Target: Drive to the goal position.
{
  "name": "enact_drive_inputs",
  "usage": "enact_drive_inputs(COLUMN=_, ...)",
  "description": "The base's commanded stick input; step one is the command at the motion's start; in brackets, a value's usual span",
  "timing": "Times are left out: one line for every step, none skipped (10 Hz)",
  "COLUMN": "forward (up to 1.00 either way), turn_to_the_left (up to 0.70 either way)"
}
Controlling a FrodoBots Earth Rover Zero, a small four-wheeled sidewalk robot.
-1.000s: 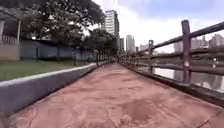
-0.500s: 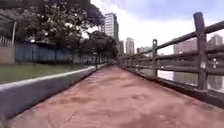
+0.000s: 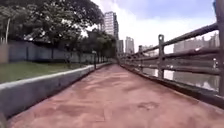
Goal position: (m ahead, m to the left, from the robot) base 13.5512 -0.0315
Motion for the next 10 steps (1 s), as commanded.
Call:
enact_drive_inputs(forward=0.97, turn_to_the_left=0.00)
enact_drive_inputs(forward=0.97, turn_to_the_left=0.00)
enact_drive_inputs(forward=0.97, turn_to_the_left=0.00)
enact_drive_inputs(forward=0.97, turn_to_the_left=0.00)
enact_drive_inputs(forward=0.97, turn_to_the_left=0.00)
enact_drive_inputs(forward=0.97, turn_to_the_left=0.00)
enact_drive_inputs(forward=0.97, turn_to_the_left=0.00)
enact_drive_inputs(forward=0.97, turn_to_the_left=0.00)
enact_drive_inputs(forward=0.97, turn_to_the_left=0.00)
enact_drive_inputs(forward=0.97, turn_to_the_left=0.00)
